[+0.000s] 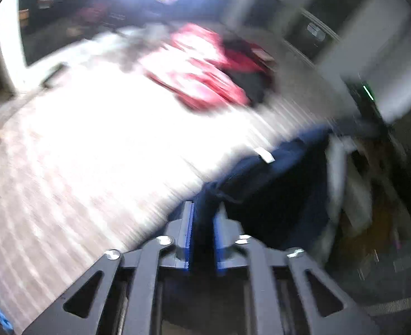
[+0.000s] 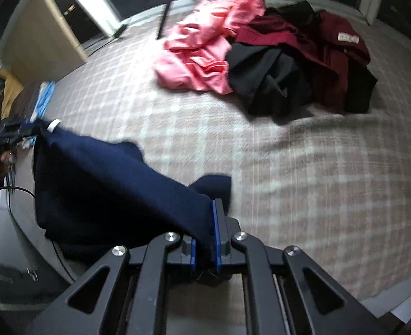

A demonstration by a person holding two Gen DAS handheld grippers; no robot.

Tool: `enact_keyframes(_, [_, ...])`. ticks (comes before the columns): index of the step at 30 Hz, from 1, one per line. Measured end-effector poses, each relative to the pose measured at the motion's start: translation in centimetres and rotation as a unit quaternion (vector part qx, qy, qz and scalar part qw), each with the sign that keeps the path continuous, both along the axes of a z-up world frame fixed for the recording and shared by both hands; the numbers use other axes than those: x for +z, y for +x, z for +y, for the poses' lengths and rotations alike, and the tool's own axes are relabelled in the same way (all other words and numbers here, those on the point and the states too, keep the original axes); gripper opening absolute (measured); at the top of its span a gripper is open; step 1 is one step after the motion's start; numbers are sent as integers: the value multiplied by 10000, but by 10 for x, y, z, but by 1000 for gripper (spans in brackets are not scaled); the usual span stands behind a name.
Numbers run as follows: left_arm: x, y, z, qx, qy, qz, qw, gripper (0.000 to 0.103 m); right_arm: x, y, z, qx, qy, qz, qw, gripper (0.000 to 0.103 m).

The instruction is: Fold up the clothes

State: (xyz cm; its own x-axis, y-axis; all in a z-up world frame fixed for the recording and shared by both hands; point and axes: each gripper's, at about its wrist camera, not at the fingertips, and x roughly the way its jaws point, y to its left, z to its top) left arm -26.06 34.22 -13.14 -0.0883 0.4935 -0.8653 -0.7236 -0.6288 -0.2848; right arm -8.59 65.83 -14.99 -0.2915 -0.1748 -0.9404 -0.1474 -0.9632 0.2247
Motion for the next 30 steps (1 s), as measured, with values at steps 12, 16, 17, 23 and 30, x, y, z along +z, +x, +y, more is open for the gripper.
enact_keyframes(12, [-48,14,-17,-169,-884,-159,9958,53,-41,-32,2,275,-199,-511,9981,9])
enact_keyframes(16, [-66,-3,-8,-96,-763,-397,9962,51,-43,-36,4,321,-191,-554,9978,9])
enact_keyframes(17, [-69,-5,-4,-120,-767,-385,9962,51,-44,-37,4,332,-192,-560,9977,10])
enact_keyframes(23, [-92,-1,18,-707,-1010,-630,9904,41,-48,-41,3,459,-176,-590,9970,10])
enact_keyframes(30, [-90,4,20,-541,-906,-640,9924,6,-36,-51,-8,811,417,-389,9951,53])
